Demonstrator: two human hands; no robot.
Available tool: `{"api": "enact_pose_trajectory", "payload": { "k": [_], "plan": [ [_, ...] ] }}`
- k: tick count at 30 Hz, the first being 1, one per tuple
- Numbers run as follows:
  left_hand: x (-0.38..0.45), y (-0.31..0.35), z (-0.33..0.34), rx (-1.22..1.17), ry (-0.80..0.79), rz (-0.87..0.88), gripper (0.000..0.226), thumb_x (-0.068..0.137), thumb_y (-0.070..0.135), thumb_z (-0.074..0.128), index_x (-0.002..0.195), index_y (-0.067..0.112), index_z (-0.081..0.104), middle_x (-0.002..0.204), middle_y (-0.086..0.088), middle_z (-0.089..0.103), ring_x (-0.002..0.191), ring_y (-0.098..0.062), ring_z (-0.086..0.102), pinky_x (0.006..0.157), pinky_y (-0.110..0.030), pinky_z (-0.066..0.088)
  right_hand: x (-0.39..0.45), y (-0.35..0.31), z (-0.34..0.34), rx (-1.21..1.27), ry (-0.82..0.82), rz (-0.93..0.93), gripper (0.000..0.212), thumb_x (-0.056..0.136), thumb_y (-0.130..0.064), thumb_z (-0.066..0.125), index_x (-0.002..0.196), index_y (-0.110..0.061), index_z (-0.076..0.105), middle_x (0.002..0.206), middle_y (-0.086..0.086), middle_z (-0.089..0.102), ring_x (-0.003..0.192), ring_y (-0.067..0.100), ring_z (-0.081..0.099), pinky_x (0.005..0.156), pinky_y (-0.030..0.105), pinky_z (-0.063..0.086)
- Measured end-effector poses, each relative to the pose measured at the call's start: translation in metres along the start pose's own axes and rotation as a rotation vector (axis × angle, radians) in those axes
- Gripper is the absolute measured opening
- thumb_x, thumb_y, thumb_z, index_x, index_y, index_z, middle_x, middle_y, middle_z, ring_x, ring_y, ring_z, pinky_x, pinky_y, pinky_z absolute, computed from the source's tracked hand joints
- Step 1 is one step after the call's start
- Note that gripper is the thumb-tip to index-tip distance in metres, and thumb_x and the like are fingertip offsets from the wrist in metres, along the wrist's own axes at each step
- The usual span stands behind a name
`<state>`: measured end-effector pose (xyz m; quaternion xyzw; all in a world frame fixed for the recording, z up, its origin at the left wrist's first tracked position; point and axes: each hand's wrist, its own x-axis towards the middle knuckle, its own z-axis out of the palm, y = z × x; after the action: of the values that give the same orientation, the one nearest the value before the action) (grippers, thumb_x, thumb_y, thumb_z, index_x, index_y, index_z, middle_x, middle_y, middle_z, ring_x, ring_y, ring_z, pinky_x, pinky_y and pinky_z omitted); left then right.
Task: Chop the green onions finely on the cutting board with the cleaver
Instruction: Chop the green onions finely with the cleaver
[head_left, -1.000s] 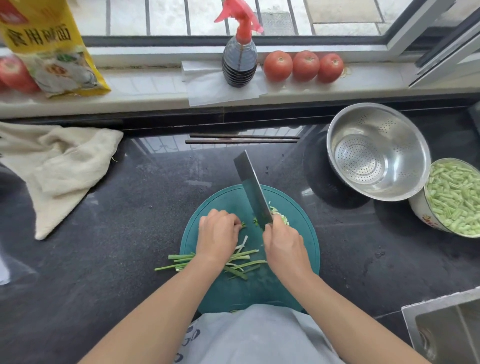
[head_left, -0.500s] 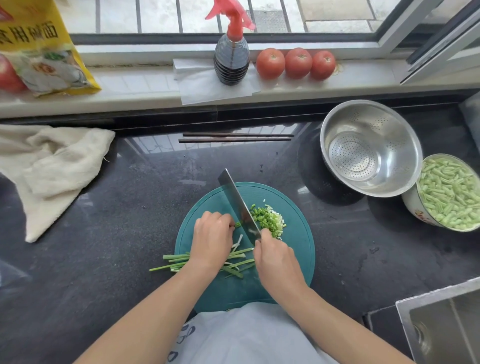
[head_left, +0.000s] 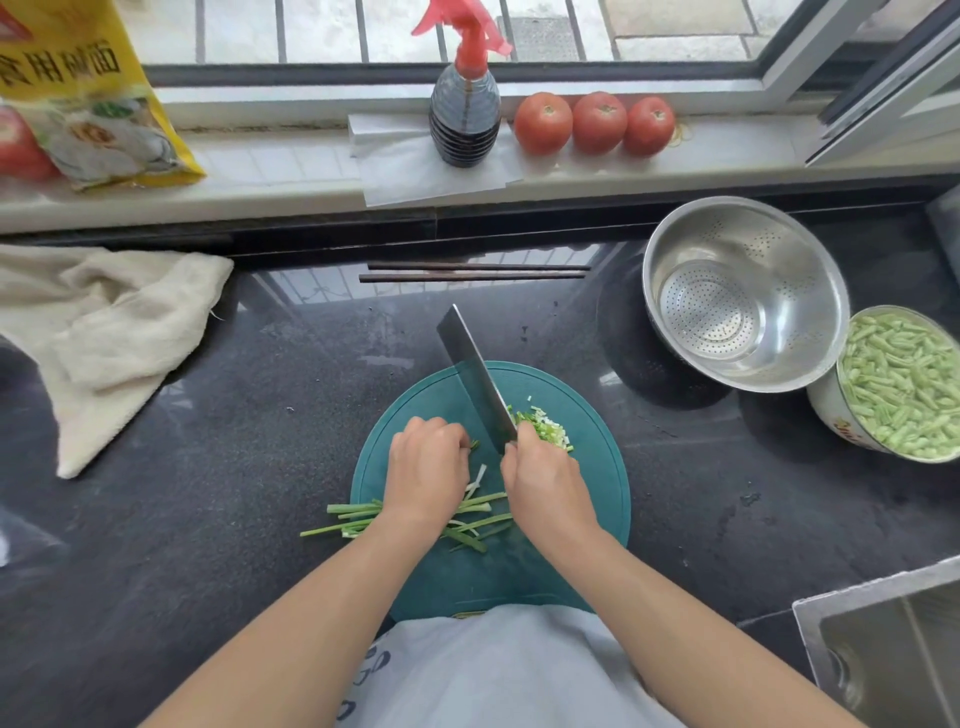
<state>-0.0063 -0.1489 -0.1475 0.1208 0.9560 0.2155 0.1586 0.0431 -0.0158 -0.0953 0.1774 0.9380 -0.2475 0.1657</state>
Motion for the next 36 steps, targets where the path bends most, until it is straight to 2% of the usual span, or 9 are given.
{"api": "enact_pose_trajectory", "payload": {
  "k": [6, 10, 14, 19, 23, 27, 31, 34, 36],
  "plan": [
    [0.003, 0.011, 0.003, 0.014, 0.002, -0.020, 0.019, 0.096, 0.020, 0.057, 0.091, 0.022, 0.075, 0.086, 0.004, 0.068, 0.085, -0.022, 0.049, 0.072, -0.036, 0.036, -0.018, 0.025, -0.008, -0.023, 0.030, 0.090, 0.015, 0.104, -0.027, 0.036, 0.097, -0.015, 0.043, 0.074, 0.003, 0.056, 0.071, 0.033, 0.055, 0.061, 0.042, 0.039],
    [0.003, 0.017, 0.004, -0.004, -0.003, -0.012, 0.012, 0.094, 0.021, 0.063, 0.095, 0.023, 0.075, 0.087, 0.004, 0.071, 0.087, -0.024, 0.053, 0.074, -0.037, 0.036, -0.026, 0.021, -0.007, -0.017, 0.023, 0.045, 0.017, 0.103, -0.028, 0.037, 0.090, -0.018, 0.039, 0.073, 0.005, 0.060, 0.069, 0.035, 0.057, 0.061, 0.048, 0.045],
    [-0.004, 0.009, 0.000, -0.052, 0.011, -0.026, 0.009, 0.091, 0.020, 0.067, 0.098, 0.022, 0.071, 0.090, 0.004, 0.069, 0.090, -0.025, 0.054, 0.076, -0.038, 0.035, -0.030, 0.016, -0.005, -0.019, 0.005, 0.027, 0.021, 0.103, -0.028, 0.038, 0.085, -0.018, 0.035, 0.070, 0.003, 0.055, 0.068, 0.036, 0.054, 0.058, 0.044, 0.040],
    [-0.005, 0.011, 0.000, -0.046, 0.010, -0.069, 0.009, 0.093, 0.030, 0.065, 0.096, 0.025, 0.072, 0.092, 0.004, 0.066, 0.092, -0.025, 0.053, 0.077, -0.039, 0.037, -0.031, 0.011, 0.002, -0.048, -0.026, 0.039, 0.022, 0.104, -0.026, 0.036, 0.083, -0.018, 0.033, 0.066, -0.001, 0.047, 0.062, 0.034, 0.048, 0.055, 0.040, 0.030],
    [0.001, 0.018, 0.002, -0.025, -0.011, -0.131, 0.014, 0.096, 0.032, 0.058, 0.094, 0.029, 0.072, 0.094, 0.008, 0.064, 0.092, -0.022, 0.047, 0.074, -0.038, 0.031, -0.024, 0.000, 0.005, -0.063, -0.030, 0.054, 0.018, 0.104, -0.024, 0.036, 0.088, -0.017, 0.036, 0.080, 0.010, 0.063, 0.074, 0.039, 0.057, 0.059, 0.038, 0.033],
    [0.006, 0.023, 0.000, -0.012, -0.036, -0.171, 0.018, 0.096, 0.029, 0.055, 0.090, 0.029, 0.072, 0.091, 0.009, 0.063, 0.087, -0.019, 0.038, 0.072, -0.038, 0.027, 0.004, -0.010, 0.003, -0.022, -0.003, 0.031, 0.017, 0.104, -0.026, 0.038, 0.090, -0.018, 0.035, 0.087, 0.013, 0.065, 0.081, 0.037, 0.060, 0.061, 0.038, 0.034],
    [0.005, 0.022, -0.002, -0.031, -0.060, -0.175, 0.016, 0.097, 0.029, 0.057, 0.090, 0.030, 0.072, 0.092, 0.010, 0.064, 0.092, -0.020, 0.045, 0.075, -0.037, 0.029, 0.016, -0.006, -0.006, 0.017, 0.035, 0.011, 0.018, 0.104, -0.024, 0.039, 0.089, -0.015, 0.038, 0.085, 0.013, 0.063, 0.077, 0.036, 0.057, 0.062, 0.040, 0.035],
    [0.003, 0.019, -0.004, -0.076, -0.065, -0.171, 0.008, 0.095, 0.031, 0.064, 0.093, 0.030, 0.072, 0.093, 0.010, 0.066, 0.098, -0.021, 0.050, 0.078, -0.036, 0.030, -0.001, 0.004, -0.013, 0.023, 0.043, 0.044, 0.017, 0.103, -0.025, 0.038, 0.092, -0.013, 0.043, 0.082, 0.011, 0.062, 0.075, 0.038, 0.056, 0.065, 0.046, 0.043],
    [0.001, 0.015, -0.005, -0.114, -0.065, -0.154, 0.007, 0.093, 0.032, 0.068, 0.098, 0.028, 0.070, 0.096, 0.008, 0.066, 0.099, -0.021, 0.051, 0.081, -0.036, 0.034, -0.014, 0.009, -0.014, 0.006, 0.027, 0.033, 0.017, 0.103, -0.026, 0.038, 0.092, -0.014, 0.043, 0.078, 0.010, 0.061, 0.073, 0.039, 0.056, 0.062, 0.046, 0.041]
  ]
}}
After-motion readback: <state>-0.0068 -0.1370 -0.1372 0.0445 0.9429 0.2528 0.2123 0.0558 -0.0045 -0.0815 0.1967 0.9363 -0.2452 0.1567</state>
